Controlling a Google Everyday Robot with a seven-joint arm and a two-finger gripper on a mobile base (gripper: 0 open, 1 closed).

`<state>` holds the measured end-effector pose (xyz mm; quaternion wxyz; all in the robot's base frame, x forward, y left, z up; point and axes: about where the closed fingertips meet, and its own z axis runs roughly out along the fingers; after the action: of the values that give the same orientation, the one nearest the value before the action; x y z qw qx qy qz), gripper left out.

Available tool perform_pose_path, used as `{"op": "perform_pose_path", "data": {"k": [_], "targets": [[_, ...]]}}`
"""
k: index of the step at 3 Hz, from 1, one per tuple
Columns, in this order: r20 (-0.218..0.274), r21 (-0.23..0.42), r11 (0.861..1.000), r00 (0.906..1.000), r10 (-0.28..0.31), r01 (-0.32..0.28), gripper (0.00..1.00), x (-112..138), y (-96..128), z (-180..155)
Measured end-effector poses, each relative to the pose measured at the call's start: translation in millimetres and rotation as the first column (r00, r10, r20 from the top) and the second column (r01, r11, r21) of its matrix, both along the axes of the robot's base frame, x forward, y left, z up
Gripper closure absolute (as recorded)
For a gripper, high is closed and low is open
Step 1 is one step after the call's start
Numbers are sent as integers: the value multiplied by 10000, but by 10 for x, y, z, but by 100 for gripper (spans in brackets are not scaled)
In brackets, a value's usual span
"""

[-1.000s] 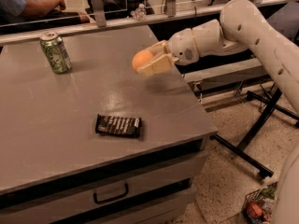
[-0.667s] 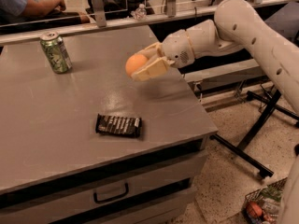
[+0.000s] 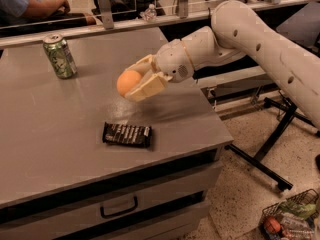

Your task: Move orange near rxbar chocolate

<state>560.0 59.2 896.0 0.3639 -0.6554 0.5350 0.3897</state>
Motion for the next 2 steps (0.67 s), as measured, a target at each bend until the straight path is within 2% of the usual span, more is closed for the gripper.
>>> {"op": "perform_pose_path", "data": {"k": [1,2], "targets": [[-53,99,9994,9994,345,-345,100,-165,160,-173],[-115,136,9981,9981,599,-597,100,-250,229,-270]]}}
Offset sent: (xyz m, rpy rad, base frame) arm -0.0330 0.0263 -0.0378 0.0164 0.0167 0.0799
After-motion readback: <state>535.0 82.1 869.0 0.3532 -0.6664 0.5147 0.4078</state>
